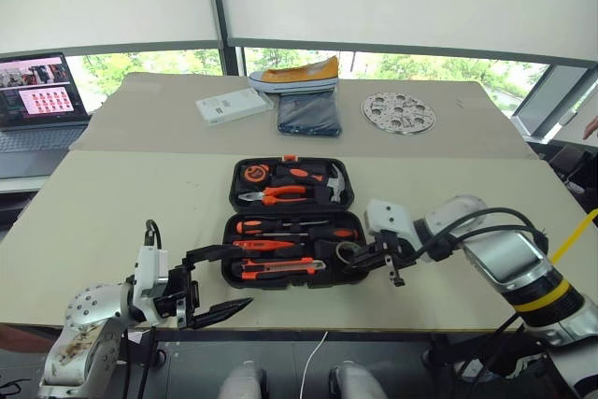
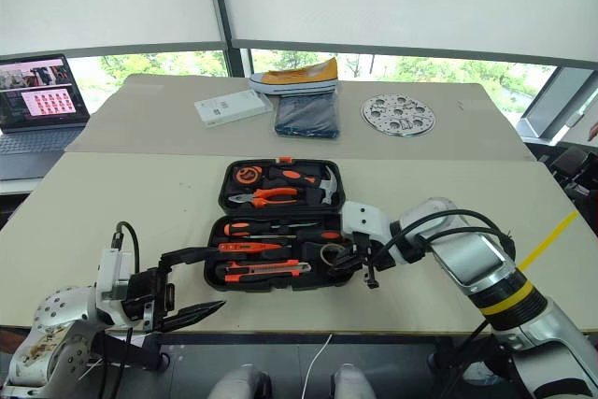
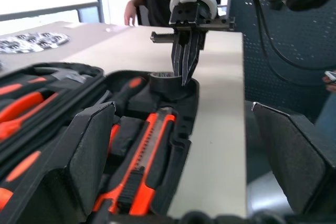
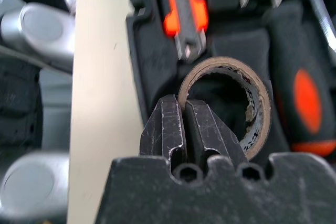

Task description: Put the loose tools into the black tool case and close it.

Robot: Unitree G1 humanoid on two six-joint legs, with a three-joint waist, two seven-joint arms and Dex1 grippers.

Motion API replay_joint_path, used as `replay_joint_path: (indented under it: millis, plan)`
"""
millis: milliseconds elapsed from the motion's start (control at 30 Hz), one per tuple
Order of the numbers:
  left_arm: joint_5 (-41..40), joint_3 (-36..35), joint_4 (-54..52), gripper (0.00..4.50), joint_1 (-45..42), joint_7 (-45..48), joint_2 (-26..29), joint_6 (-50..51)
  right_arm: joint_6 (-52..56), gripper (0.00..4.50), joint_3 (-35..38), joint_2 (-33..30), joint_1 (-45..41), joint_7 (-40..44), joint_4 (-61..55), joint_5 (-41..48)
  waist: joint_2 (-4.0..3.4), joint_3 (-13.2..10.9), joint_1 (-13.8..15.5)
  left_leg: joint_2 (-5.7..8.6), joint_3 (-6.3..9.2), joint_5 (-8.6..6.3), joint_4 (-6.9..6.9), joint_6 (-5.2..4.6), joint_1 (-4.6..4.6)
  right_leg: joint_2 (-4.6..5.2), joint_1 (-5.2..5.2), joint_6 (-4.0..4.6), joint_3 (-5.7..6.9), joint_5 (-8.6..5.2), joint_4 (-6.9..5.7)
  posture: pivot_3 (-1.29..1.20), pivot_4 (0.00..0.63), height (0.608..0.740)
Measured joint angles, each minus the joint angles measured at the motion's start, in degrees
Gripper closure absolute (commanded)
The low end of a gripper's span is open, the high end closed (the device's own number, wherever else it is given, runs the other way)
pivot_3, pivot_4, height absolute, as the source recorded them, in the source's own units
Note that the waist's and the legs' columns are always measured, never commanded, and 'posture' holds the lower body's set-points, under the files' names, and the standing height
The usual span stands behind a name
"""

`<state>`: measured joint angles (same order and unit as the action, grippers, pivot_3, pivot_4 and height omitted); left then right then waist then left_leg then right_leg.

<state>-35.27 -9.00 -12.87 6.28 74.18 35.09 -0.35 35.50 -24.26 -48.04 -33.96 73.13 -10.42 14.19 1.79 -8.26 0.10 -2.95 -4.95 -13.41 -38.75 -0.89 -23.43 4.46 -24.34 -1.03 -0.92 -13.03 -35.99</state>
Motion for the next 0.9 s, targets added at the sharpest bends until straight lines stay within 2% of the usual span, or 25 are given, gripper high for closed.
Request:
replay_joint_path:
  millis: [133, 367, 467, 567, 633, 667, 733, 767, 900]
  plan:
    - [0.30, -0.02, 0.41, 0.00, -1.20, 0.02, 0.54, -0.05, 3.54, 4.48, -0.07, 0.00, 0.20, 0.64, -1.30, 0.62, 0.00, 0.00, 0.19, 0.01, 0.01, 0.00, -0.01, 0.00, -0.03, 0.03, 0.00, 0.00, 0.00, 0.00, 0.01, 0.00, 0.150, 0.740]
    - [1.51, -0.66, 4.11, 0.00, -1.92, 0.26, 0.58, -2.23, 3.20, 2.15, 0.87, 1.02, 1.02, -0.90, -1.58, 0.27, 0.00, 0.00, 0.20, 0.00, 0.01, 0.00, 0.02, 0.01, -0.07, 0.01, -0.05, -0.02, 0.03, 0.01, 0.02, 0.00, 0.150, 0.740]
    - [1.47, -2.83, 7.06, 0.00, -2.66, 0.27, 1.28, -2.29, 3.30, 1.16, 5.17, 0.20, 0.90, 1.51, -3.35, 4.54, 0.01, -0.03, 0.21, -0.01, 0.03, 0.00, 0.03, 0.01, -0.11, 0.00, -0.11, -0.07, 0.05, 0.04, 0.01, 0.00, 0.150, 0.740]
    - [1.49, -5.59, 12.28, 0.00, -5.89, -2.49, 2.26, -0.56, 0.92, 1.16, 11.01, -0.13, -1.09, 3.60, -2.33, 7.96, 0.01, -0.04, 0.22, -0.01, 0.04, 0.00, 0.02, 0.00, -0.09, -0.01, -0.08, -0.10, 0.07, 0.05, 0.01, 0.00, 0.150, 0.740]
    - [2.00, -7.12, 15.84, 0.54, -7.81, -5.60, 2.92, 0.52, -1.26, 1.13, 13.98, -0.73, -1.34, 4.62, 0.16, 9.17, 0.09, -0.07, 0.33, -0.01, 0.03, 0.00, 0.01, 0.00, -0.04, 0.00, 0.00, -0.10, 0.12, 0.05, 0.03, 0.00, 0.150, 0.740]
    - [2.86, -8.00, 18.16, 0.77, -9.17, -7.98, 2.94, 0.77, -1.97, 1.42, 15.09, -0.86, -1.32, 4.51, 2.17, 9.27, 0.11, -0.07, 0.38, 0.00, 0.03, 0.00, 0.01, 0.00, -0.03, 0.01, 0.02, -0.09, 0.13, 0.05, 0.03, 0.00, 0.150, 0.740]
    - [5.77, -8.97, 22.80, 1.58, -12.27, -14.14, 3.36, 2.34, -4.45, 1.94, 16.22, -0.41, -1.22, 2.67, 7.21, 8.00, 0.17, -0.10, 0.43, 0.01, 0.00, 0.00, 0.00, 0.00, -0.04, 0.01, 0.01, -0.20, 0.12, 0.12, 0.04, 0.00, 0.150, 0.740]
    - [7.20, -9.07, 24.75, 1.83, -13.95, -17.65, 3.53, 3.92, -7.22, 2.15, 16.36, 0.34, -1.15, 1.03, 10.52, 6.24, 0.20, -0.10, 0.42, 0.02, -0.01, 0.00, 0.00, 0.00, -0.03, 0.01, 0.03, -0.29, 0.12, 0.18, 0.03, 0.00, 0.150, 0.740]
    - [11.98, -7.31, 28.51, 3.41, -21.29, -27.50, 3.20, 9.93, -22.40, 3.58, 16.25, 6.50, -1.79, -8.73, 27.15, -2.87, 0.26, -0.15, 0.34, 0.06, -0.09, 0.01, 0.01, 0.01, -0.10, -0.02, -0.01, -0.37, 0.10, 0.23, 0.03, 0.00, 0.150, 0.740]
